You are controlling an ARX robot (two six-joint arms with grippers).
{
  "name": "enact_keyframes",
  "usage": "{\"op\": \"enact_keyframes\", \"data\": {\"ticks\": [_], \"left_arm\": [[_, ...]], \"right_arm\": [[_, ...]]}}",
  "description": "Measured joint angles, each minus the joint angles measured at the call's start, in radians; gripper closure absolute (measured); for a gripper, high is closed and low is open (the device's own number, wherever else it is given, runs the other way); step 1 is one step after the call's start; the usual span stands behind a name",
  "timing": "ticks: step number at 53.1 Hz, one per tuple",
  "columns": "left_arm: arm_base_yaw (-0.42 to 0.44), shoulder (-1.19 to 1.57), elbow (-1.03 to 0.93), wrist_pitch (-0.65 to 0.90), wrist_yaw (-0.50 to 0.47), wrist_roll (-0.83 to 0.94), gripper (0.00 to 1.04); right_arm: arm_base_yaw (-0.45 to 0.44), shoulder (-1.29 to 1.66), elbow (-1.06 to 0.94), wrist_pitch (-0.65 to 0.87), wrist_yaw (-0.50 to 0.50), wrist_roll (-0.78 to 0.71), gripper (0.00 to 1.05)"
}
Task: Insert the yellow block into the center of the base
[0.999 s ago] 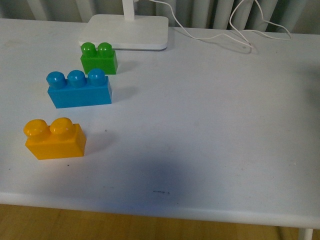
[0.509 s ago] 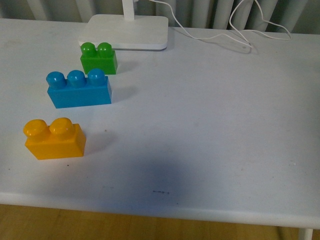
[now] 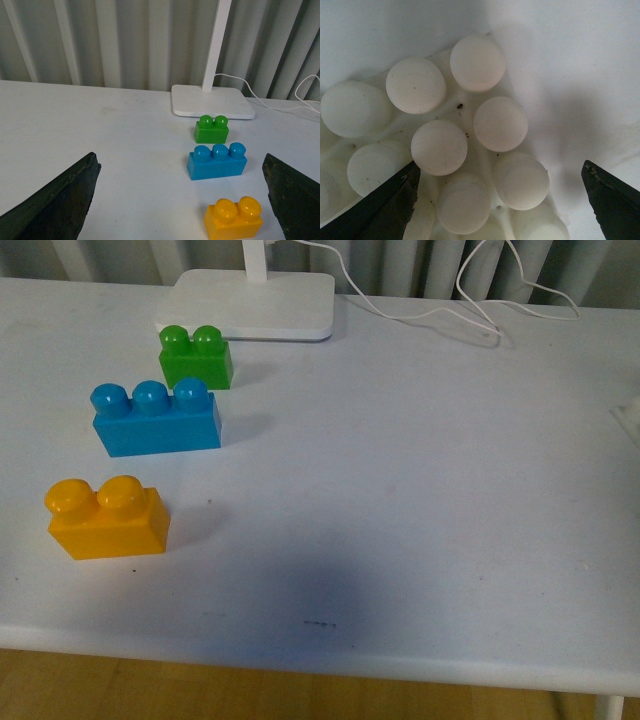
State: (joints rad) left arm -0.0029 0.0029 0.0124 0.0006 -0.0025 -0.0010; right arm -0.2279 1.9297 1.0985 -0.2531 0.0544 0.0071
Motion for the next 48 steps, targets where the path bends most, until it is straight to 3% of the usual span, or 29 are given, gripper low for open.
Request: {"op": "enact_keyframes", "data": {"ticks": [9, 27, 48], "left_arm": [[0.000, 0.000, 0.000, 0.000, 0.000, 0.000, 0.06], [0.000, 0.000, 0.000, 0.000, 0.000, 0.000, 0.06], [0.000, 0.000, 0.000, 0.000, 0.000, 0.000, 0.06]], "right_arm": [[0.084, -0.014, -0.046, 0.029, -0.054, 0.103, 0.09], [0.305, -0.040, -0.113, 0.076, -0.048, 0.307, 0.09], [0.558, -0.019, -0.070, 0.049, 0.098, 0.609, 0.09]]}}
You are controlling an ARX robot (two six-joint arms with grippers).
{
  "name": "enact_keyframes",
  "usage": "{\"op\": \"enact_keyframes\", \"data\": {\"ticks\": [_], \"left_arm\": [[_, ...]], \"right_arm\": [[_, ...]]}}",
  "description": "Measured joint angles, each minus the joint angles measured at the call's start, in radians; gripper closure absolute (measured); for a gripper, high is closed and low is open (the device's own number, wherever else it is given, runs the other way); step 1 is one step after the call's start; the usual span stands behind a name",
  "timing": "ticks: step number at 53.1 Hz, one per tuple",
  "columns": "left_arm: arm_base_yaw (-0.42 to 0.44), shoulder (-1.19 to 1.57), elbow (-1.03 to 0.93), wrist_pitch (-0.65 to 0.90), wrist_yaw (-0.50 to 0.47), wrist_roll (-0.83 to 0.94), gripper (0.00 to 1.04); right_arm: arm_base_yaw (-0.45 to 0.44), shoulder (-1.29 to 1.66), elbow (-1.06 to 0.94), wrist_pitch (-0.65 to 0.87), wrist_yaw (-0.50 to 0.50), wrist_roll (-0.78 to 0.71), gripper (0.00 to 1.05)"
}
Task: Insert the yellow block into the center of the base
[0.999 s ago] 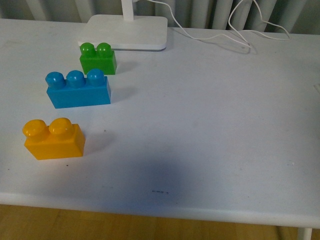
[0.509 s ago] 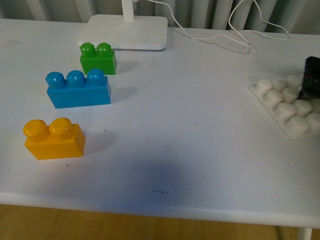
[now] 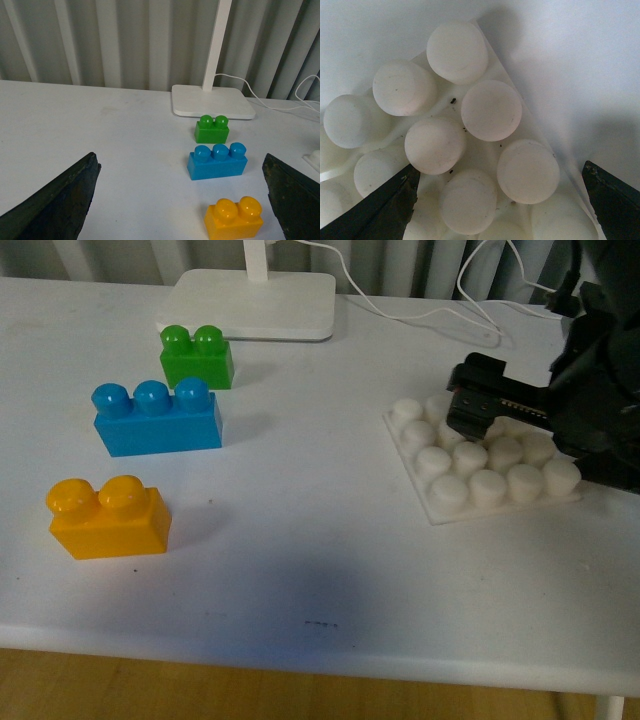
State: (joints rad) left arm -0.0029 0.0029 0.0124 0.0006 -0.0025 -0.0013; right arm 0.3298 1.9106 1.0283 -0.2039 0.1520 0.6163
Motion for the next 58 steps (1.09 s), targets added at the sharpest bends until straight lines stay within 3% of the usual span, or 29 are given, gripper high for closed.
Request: {"op": "enact_keyframes", "data": {"ticks": [26, 58], "left_arm": [[0.000, 0.000, 0.000, 0.000, 0.000, 0.000, 0.06], [0.000, 0.000, 0.000, 0.000, 0.000, 0.000, 0.06]], "right_arm": [[0.114, 0.082, 0.143, -0.097, 0.104, 0.259, 0.09], [0.144, 0.119, 0.205, -0.133, 0.140, 0.315, 0.09]]}}
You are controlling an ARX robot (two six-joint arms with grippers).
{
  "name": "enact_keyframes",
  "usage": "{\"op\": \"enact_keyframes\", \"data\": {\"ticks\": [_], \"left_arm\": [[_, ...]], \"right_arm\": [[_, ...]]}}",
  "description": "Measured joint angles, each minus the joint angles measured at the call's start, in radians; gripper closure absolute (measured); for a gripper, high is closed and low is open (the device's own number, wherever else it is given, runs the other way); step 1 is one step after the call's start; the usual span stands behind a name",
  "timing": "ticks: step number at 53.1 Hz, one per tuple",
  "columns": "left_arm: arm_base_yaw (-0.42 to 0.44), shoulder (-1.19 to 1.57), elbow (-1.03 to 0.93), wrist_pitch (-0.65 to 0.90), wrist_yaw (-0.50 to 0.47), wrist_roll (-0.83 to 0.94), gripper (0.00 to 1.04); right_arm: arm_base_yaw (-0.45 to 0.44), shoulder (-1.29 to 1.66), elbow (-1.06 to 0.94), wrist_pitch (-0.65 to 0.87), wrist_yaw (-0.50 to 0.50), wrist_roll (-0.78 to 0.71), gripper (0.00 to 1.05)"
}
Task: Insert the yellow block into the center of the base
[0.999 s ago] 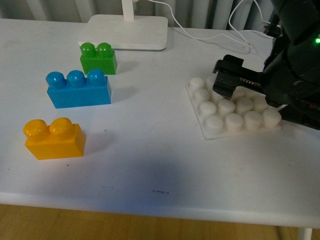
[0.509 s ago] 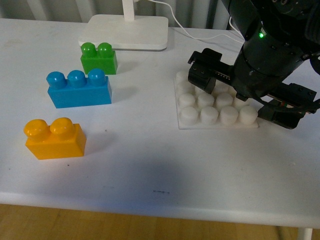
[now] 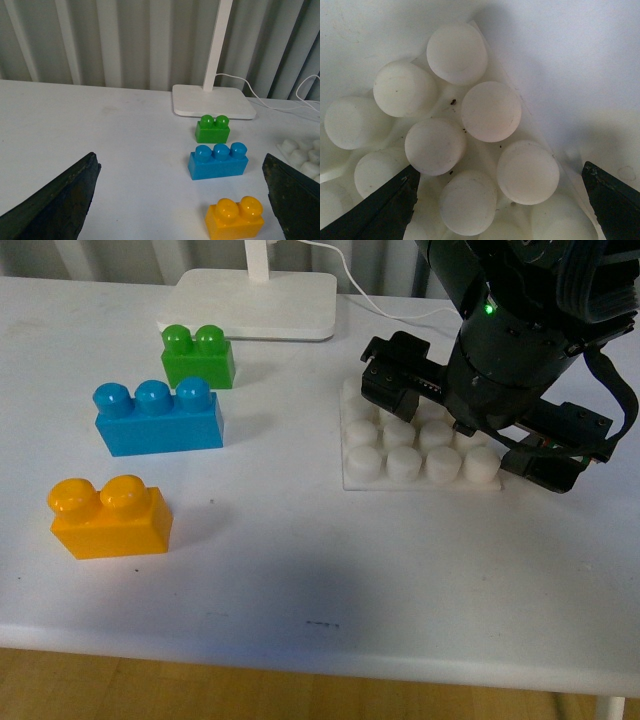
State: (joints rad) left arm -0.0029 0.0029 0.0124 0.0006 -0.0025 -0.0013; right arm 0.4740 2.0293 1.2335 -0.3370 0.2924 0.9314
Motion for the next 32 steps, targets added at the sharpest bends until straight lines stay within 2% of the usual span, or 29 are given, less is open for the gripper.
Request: {"op": "enact_keyframes", "data": {"ticks": [32], "left_arm": [[0.000, 0.000, 0.000, 0.000, 0.000, 0.000, 0.06]], "right_arm": [[-0.010, -0.039, -0.032, 0.029, 0.061, -0.080, 0.09]]}}
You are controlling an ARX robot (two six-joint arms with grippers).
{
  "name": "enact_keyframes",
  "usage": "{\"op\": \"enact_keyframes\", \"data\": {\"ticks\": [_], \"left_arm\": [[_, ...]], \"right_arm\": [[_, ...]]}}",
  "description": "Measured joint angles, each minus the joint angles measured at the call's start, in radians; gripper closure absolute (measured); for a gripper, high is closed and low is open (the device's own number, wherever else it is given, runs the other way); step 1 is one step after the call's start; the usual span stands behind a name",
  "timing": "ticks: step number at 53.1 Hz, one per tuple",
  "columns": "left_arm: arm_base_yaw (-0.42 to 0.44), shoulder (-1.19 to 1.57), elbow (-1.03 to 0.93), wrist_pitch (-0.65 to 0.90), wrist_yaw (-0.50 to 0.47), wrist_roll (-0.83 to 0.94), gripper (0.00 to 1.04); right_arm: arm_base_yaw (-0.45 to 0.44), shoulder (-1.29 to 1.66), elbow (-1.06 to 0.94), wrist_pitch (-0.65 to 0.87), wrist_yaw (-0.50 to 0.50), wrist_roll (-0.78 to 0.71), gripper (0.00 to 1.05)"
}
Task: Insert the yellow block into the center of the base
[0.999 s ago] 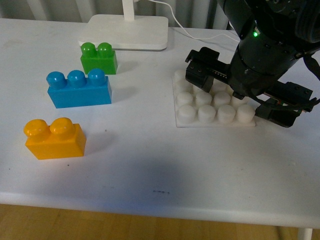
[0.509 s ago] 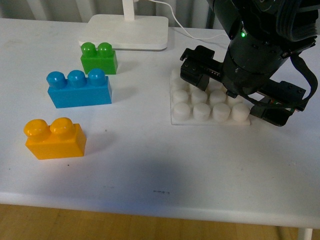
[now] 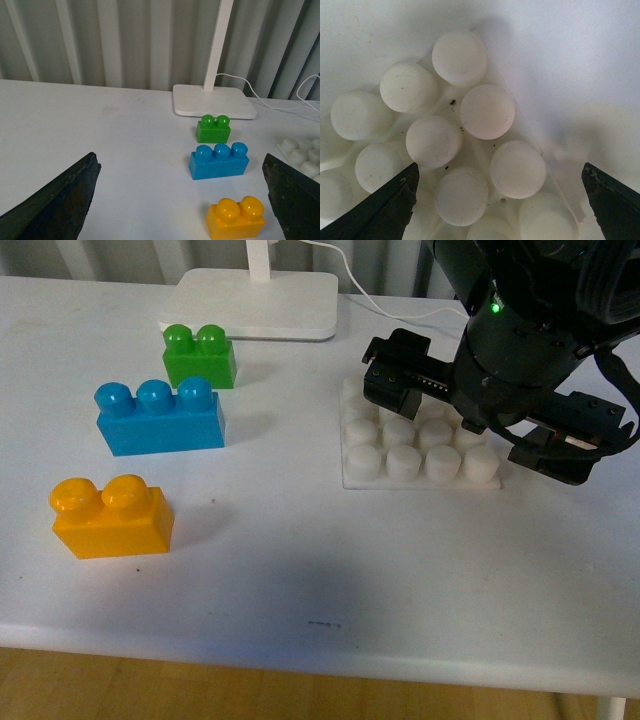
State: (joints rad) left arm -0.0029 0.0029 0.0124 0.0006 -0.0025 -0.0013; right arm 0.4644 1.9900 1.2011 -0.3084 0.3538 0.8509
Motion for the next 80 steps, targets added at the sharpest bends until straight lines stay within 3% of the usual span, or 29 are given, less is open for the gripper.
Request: {"op": "enact_keyframes", "data": {"ticks": [22, 30, 44, 56, 61, 65, 69, 73, 80], "left_arm": [[0.000, 0.000, 0.000, 0.000, 0.000, 0.000, 0.06], [0.000, 0.000, 0.000, 0.000, 0.000, 0.000, 0.06], [0.000, 0.000, 0.000, 0.000, 0.000, 0.000, 0.06], [0.000, 0.000, 0.000, 0.000, 0.000, 0.000, 0.06], [0.000, 0.000, 0.000, 0.000, 0.000, 0.000, 0.06], [0.000, 0.000, 0.000, 0.000, 0.001, 0.000, 0.06], [0.000, 0.000, 0.000, 0.000, -0.001, 0.000, 0.06], [0.000, 0.000, 0.000, 0.000, 0.000, 0.000, 0.06], [0.000, 0.000, 0.000, 0.000, 0.000, 0.000, 0.06]], "right_arm": [[-0.053, -0.174, -0.095, 0.075, -0.036, -0.070, 0.09], [-0.089, -0.429, -0.257, 0.182, -0.126, -0.162, 0.09], [-0.126, -0.786, -0.466, 0.189, -0.251, -0.201, 0.09], [-0.155, -1.104, -0.597, 0.176, -0.281, -0.218, 0.09], [-0.162, -1.234, -0.636, 0.169, -0.239, -0.229, 0.09], [-0.160, -1.291, -0.746, 0.432, -0.092, -0.417, 0.22], [-0.187, -1.324, -0.843, 0.585, -0.092, -0.614, 0.35], [-0.219, -1.361, -0.900, 0.627, -0.118, -0.730, 0.47], [-0.292, -1.450, -0.998, 0.636, -0.187, -0.828, 0.82]]}}
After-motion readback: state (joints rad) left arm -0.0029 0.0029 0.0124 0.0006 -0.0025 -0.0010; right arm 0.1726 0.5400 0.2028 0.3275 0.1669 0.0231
